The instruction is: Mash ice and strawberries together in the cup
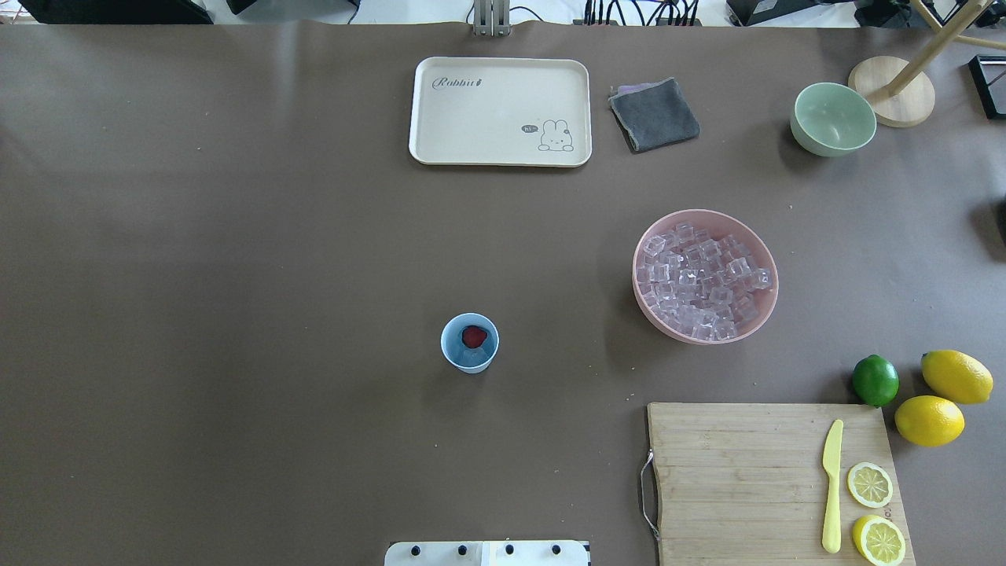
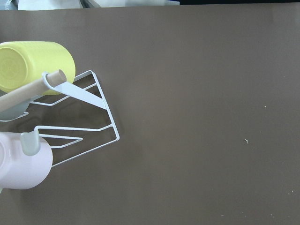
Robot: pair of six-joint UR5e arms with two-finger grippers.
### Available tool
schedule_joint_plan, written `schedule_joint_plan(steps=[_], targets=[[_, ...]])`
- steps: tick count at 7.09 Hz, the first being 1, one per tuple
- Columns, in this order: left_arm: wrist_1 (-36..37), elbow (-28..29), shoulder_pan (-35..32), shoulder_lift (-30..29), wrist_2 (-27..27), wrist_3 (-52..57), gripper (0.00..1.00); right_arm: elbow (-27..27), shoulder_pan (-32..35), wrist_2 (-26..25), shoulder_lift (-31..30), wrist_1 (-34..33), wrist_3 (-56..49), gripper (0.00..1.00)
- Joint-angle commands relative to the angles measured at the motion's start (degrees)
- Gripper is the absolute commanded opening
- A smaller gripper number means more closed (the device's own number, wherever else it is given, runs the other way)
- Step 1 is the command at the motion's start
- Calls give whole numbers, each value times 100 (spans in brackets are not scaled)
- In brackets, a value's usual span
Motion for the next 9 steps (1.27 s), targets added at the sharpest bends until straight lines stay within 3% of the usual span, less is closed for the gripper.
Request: schedule_joint_plan(steps=[1,4,6,9], targets=[[46,-141,-9,18,-66,2,98,37,-64,-7,1,2,10,100],[46,-317,35,-16,-22,11,98,186,-55,-33,-87,11,10,100],[38,-265,148,-43,5,19,98,502,-47,-322,-280,2,80,100],[55,-300,79,-43,-4,-16,98,450,-55,-341,-245,2,133,100]])
